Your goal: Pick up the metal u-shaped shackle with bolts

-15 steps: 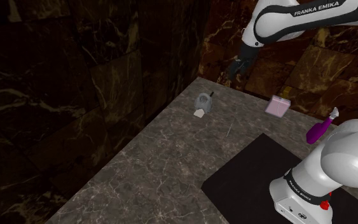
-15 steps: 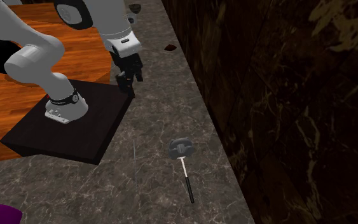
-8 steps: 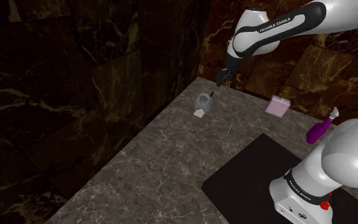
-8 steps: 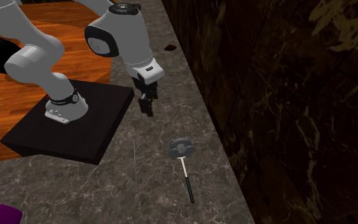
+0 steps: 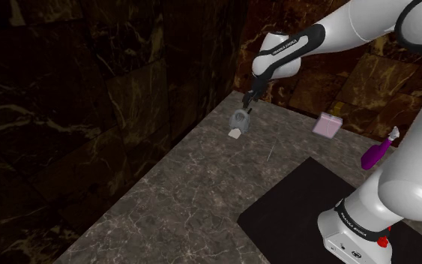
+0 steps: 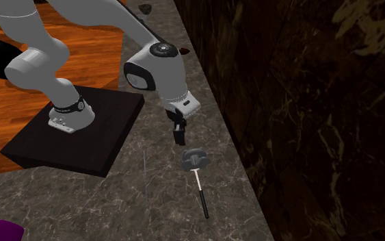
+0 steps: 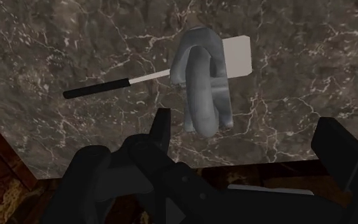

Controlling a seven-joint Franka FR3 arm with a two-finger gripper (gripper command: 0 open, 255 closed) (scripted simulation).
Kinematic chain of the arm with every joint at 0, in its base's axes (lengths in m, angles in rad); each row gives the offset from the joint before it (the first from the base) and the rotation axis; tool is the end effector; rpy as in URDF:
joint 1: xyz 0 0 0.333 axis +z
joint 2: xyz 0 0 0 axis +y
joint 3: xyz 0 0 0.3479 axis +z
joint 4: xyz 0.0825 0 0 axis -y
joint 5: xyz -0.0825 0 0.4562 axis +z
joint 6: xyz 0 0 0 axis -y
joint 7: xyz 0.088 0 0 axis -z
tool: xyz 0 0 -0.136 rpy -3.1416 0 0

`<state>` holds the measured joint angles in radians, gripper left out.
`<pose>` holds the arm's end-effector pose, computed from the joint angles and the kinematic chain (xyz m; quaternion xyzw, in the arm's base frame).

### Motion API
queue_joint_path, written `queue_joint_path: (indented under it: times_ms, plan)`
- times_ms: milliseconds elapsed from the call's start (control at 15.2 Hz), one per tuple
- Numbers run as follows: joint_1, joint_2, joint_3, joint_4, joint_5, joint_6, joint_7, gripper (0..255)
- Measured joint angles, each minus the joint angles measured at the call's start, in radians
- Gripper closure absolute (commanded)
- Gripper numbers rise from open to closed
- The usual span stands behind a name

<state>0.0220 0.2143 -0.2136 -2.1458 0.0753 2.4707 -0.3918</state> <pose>0.6259 -0.1202 0.2673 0.9954 0.0754 0.0565 0.0142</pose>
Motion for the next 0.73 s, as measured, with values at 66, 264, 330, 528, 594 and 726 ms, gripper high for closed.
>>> queue_joint_path:
  times_ms: [66,264,330,528,594,726]
  plan:
    - [-0.006,0.035,0.004,0.021,0.011,0.012,-0.018,0]
    - [-0.028,0.163,0.022,0.11,0.047,0.05,-0.068,0]
    - [-0.035,0.202,0.029,0.145,0.055,0.054,-0.08,0]
    - [-0.043,0.256,0.039,0.182,0.066,0.071,-0.093,0]
    - [-0.045,0.265,0.041,0.18,0.069,0.082,-0.097,0]
    - [-0.048,0.287,0.046,0.185,0.075,0.099,-0.101,0]
